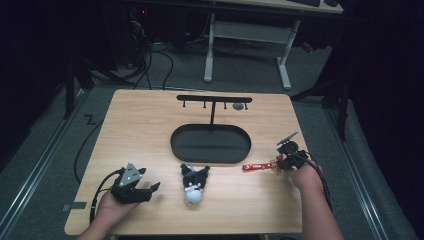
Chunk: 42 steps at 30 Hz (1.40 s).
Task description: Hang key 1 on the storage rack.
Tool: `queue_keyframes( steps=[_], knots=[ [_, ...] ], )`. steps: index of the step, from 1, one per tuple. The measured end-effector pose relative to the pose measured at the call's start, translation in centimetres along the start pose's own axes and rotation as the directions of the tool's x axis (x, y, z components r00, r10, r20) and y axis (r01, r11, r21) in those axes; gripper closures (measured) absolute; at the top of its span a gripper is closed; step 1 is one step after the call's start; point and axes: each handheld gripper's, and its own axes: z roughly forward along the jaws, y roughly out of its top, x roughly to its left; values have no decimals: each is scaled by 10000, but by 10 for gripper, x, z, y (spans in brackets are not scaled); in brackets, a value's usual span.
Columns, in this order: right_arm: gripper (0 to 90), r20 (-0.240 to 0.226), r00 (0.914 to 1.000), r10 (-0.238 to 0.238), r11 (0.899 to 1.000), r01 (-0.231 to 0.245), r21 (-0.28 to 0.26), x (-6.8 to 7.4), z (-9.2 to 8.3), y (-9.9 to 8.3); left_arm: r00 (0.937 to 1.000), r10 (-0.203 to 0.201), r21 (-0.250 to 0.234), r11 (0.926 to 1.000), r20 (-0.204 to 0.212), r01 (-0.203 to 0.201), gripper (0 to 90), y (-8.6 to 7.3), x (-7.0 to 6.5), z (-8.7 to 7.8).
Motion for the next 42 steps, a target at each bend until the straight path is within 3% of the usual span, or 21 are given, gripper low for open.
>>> queue_keyframes(
  steps=[5,12,16,22,26,31,34,42],
  knots=[
    [615,56,10000,12,10000,-13,36,0,1,1,10000,-5,-62,10000,6,5,267,0,-1,-1],
    [620,-451,9977,514,9982,-500,321,-8,3,5,10000,32,-31,10000,78,-31,268,1,-2,-1],
    [628,-611,9957,690,9976,-688,61,-10,4,2,9999,38,7,10000,132,-38,268,0,-2,0],
    [636,-323,9984,474,9984,-464,317,-7,3,5,9999,72,6,10000,108,-73,268,0,-2,-1],
    [638,-418,9975,576,9979,-563,315,-5,1,6,10000,86,-72,9999,45,-85,269,1,-2,-2],
    [640,-534,9974,476,9989,-472,80,-1,-16,6,10000,41,-159,9999,-24,-41,269,2,-2,-2],
    [640,-786,9964,328,9992,-345,-203,4,-35,5,10000,55,-90,9999,-16,-55,269,3,-2,0],
    [640,-1352,9906,230,9985,-295,-466,13,-60,3,9995,140,-175,9997,-294,-145,266,9,1,2]
  ],
)
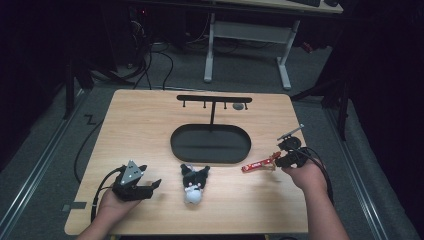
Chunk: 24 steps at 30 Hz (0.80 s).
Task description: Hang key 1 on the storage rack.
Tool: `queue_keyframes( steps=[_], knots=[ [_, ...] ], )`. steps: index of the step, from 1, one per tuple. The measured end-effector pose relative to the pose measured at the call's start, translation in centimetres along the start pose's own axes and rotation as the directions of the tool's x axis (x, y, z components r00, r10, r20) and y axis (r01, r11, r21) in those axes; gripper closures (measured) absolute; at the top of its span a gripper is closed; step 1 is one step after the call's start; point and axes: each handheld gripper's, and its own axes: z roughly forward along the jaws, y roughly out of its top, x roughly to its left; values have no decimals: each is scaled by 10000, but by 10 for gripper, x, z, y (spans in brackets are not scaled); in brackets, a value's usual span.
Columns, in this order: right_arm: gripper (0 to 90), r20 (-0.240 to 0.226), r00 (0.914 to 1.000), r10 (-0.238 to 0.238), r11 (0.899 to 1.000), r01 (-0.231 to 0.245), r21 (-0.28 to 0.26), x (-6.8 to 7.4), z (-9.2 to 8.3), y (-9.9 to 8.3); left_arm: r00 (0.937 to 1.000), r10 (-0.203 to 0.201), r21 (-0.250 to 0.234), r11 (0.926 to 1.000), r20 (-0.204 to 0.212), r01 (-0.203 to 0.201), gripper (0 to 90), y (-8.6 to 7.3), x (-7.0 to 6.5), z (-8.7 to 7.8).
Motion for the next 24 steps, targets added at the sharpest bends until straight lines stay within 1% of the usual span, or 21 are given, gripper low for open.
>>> queue_keyframes(
  steps=[1,2,3,4,5,7,8,9,11,14,18,21,23,24],
  knots=[
    [640,-114,9999,4,10000,-4,-32,2,-4,0,10000,-2,-17,10000,-45,2,266,0,0,1],
    [640,-263,9996,-42,10000,43,21,6,-12,1,9999,37,-19,10000,-109,-37,264,1,1,1],
    [640,-263,9996,-42,10000,43,21,6,-12,1,9999,37,-19,10000,-109,-37,264,1,1,1],
    [640,-357,9993,-83,10000,84,27,9,-19,2,9999,45,-24,10000,-111,-45,264,1,1,1],
    [640,-357,9993,-83,10000,84,27,9,-19,2,9999,76,-18,10000,-112,-77,264,2,2,1],
    [640,-377,9991,-196,9998,198,27,13,-27,4,9998,116,-60,9999,-145,-117,264,2,3,-1],
    [640,-343,9989,-304,9995,305,18,16,-34,7,9998,122,-114,9999,-134,-124,265,2,6,-2],
    [640,-343,9989,-304,9995,305,18,16,-34,7,9998,122,-114,9999,-134,-124,266,2,6,-2],
    [640,-199,9991,-370,9993,369,-93,19,-42,10,9999,-13,-210,9998,-134,10,266,2,9,-2],
    [640,-299,9989,-363,9991,357,-217,23,-54,16,9998,-127,-223,9997,-174,123,266,1,12,-1],
    [640,-302,9990,-328,9986,316,-416,27,-63,21,9997,-114,-237,9997,-229,109,267,0,12,-1],
    [640,-525,9984,-208,9982,178,-570,30,-68,26,9997,-125,-211,9997,-231,120,267,-1,13,-2],
    [640,-402,9986,-334,9983,315,-482,31,-72,31,9996,-101,-151,9998,-279,97,267,-3,14,-3],
    [640,-320,9988,-370,9979,352,-540,31,-74,32,9993,-126,-100,9999,-355,123,268,-4,15,-4]
  ],
)
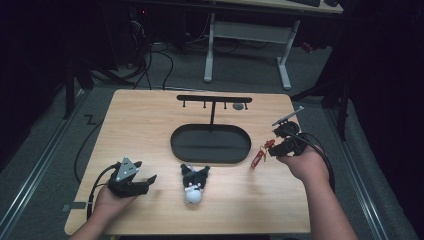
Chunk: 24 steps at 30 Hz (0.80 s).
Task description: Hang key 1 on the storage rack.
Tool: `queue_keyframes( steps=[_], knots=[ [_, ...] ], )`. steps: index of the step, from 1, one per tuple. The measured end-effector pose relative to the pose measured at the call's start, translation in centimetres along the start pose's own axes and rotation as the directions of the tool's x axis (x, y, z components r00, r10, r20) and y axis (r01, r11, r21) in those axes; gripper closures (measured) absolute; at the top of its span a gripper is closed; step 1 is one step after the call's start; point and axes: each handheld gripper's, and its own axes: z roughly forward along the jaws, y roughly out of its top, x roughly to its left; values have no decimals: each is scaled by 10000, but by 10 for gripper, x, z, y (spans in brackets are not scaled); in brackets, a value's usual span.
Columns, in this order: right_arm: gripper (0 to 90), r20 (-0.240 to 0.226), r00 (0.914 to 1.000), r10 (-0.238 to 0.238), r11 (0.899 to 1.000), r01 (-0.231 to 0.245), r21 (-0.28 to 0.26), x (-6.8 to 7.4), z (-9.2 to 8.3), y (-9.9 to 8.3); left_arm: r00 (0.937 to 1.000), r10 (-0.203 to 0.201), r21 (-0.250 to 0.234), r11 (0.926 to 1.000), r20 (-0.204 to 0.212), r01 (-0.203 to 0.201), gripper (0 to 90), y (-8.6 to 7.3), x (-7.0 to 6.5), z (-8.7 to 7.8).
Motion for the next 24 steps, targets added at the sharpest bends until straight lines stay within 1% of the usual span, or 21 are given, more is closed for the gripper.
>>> queue_keyframes(
  steps=[3,4,7,8,9,10,12,13,14,16,19,21,22,23,24],
  knots=[
    [640,20,10000,-1,9999,2,-128,0,-4,3,10000,8,64,10000,-51,-8,268,-2,1,-2],
    [640,-24,10000,-74,9999,74,-149,-1,-5,4,9999,-24,123,9999,-105,26,269,-4,2,-4],
    [640,-87,9999,-90,9999,89,-140,-3,-8,8,9993,-338,19,9994,-174,338,272,-6,5,-9],
    [640,-77,9999,-97,9998,95,-187,-4,-9,10,9991,-383,-22,9993,-198,382,272,-6,5,-9],
    [640,-76,10000,-58,9998,57,-210,-4,-11,11,9991,-379,-30,9993,-198,379,273,-6,5,-9],
    [640,-65,10000,1,9994,-3,-350,-6,-14,14,9993,-322,-25,9995,-196,322,272,-6,4,-8],
    [640,-131,9999,18,9992,-23,-396,-6,-15,15,9997,-26,91,10000,-224,28,272,-6,2,-7],
    [640,-206,9998,58,9989,-67,-464,-7,-15,17,9997,2,35,10000,-231,-1,271,-6,2,-7],
    [640,-335,9993,162,9984,-179,-533,-7,-14,20,9998,-20,-6,10000,-213,20,272,-7,3,-8],
    [640,-395,9991,175,9985,-195,-510,-8,-13,22,9998,-124,-23,9999,-131,124,272,-7,4,-8],
    [640,-315,9993,206,9989,-219,-421,-8,-8,29,9999,34,176,9998,-105,-32,272,-10,5,-7],
    [640,-294,9993,234,9988,-246,-412,-8,-6,32,9998,117,199,9997,-160,-113,271,-11,5,-9],
    [640,-281,9992,273,9990,-283,-355,-8,-5,37,9997,130,168,9998,-204,-127,271,-12,5,-11],
    [640,-281,9992,273,9990,-283,-355,-8,-5,37,9997,95,165,9998,-231,-91,271,-12,7,-13],
    [640,-289,9991,299,9990,-308,-324,-8,-4,39,9996,10,116,9999,-268,-6,271,-13,8,-15]
  ],
)
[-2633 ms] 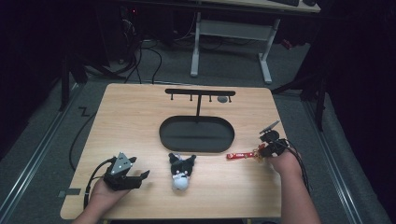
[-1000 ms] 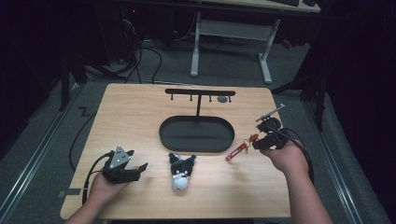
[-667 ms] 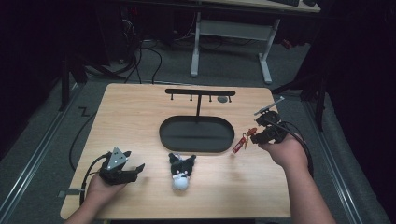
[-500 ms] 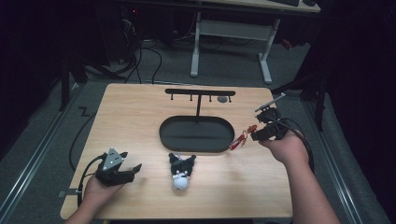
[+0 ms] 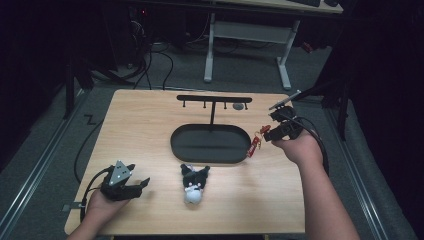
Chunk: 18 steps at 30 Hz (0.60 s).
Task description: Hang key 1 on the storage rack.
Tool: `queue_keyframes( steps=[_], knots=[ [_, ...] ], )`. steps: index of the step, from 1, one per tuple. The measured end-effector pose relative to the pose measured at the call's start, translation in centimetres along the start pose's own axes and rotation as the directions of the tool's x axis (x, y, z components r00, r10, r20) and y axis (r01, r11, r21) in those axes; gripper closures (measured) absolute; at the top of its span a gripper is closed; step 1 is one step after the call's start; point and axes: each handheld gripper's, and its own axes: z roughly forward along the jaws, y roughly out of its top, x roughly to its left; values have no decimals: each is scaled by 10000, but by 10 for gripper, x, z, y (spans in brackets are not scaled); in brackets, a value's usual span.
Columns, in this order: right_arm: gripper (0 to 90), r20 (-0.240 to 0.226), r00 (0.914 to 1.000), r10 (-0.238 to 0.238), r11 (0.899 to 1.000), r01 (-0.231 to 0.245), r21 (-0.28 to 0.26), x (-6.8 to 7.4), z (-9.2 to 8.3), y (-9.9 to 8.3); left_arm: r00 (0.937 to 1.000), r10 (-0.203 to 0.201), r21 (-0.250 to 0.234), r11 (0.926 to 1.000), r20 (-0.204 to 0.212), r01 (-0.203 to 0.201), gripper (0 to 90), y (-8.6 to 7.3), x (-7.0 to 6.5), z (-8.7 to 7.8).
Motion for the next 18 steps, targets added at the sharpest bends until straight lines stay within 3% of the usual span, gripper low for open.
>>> queue_keyframes(
  steps=[6,11,18],
  knots=[
    [640,132,9998,149,9999,-149,14,0,-6,17,9993,-381,-124,9992,-31,381,273,-4,7,-6],
    [640,254,9996,138,9996,-131,-257,3,-17,33,9998,-220,-107,9997,17,221,275,-3,4,-7],
    [640,330,9995,24,9994,-12,-340,8,-18,50,9999,-143,-47,9999,60,143,275,-3,3,-6]
  ],
)
